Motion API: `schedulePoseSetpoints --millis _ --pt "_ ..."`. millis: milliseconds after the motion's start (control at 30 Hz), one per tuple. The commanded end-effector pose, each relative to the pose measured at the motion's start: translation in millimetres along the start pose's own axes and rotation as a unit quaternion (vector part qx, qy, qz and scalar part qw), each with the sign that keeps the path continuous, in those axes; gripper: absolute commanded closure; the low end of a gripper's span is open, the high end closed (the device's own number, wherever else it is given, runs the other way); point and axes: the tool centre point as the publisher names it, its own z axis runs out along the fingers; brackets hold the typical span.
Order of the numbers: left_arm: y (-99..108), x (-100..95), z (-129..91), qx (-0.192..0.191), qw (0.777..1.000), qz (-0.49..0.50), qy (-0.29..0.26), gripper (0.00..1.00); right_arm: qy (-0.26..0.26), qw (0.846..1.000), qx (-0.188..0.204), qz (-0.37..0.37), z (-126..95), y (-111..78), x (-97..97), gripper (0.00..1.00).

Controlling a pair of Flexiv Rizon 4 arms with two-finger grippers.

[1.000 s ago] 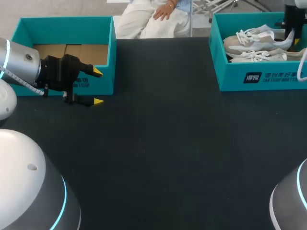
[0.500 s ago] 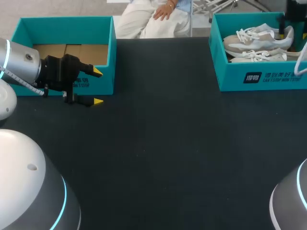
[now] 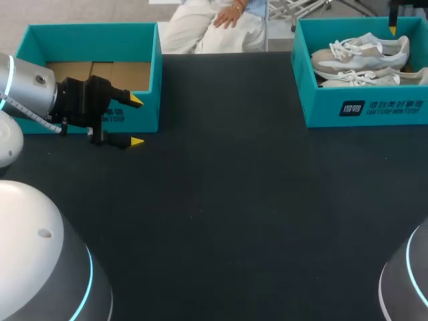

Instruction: Take the shoe out of the shoebox, open the shoe tongue, remove and reinsert the insole, then place the shoe into the shoebox

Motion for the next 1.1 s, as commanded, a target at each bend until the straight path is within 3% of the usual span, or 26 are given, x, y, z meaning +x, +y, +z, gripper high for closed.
schedulePoseSetpoints --millis 33,333,767,867,967,1000,1100 --pt "-0.3 0.7 -0.2 -0.001 1.000 0.000 0.000 0.00 0.004 0.998 -0.068 -0.001 -35.2 -40.5 -1.4 0.00" --pt "-0.3 0.7 -0.2 -0.001 1.000 0.000 0.000 0.00 0.029 0.996 -0.078 -0.037 -77.8 -60.6 6.0 0.00" --pt "-0.3 0.7 -0.2 -0.001 1.000 0.000 0.000 0.00 0.029 0.996 -0.078 -0.037 -77.8 -60.6 6.0 0.00" --pt "-14.7 -2.3 -6.9 -0.074 0.992 -0.098 -0.038 0.00 0.029 0.996 -0.078 -0.037 -77.8 -60.6 6.0 0.00" --pt "-22.5 -11.2 -13.0 -0.159 0.960 -0.213 -0.093 0.00 0.027 0.996 -0.080 -0.042 -78.7 -65.3 6.5 0.00" --pt "-25.0 -7.5 -21.6 -0.150 0.956 -0.233 -0.095 0.00 0.024 0.996 -0.075 -0.044 -80.0 -70.3 7.5 0.00" --pt "-30.1 -10.8 -30.1 -0.203 0.919 -0.314 -0.125 0.00 0.019 0.997 -0.055 -0.044 -80.7 -86.2 8.2 0.00"
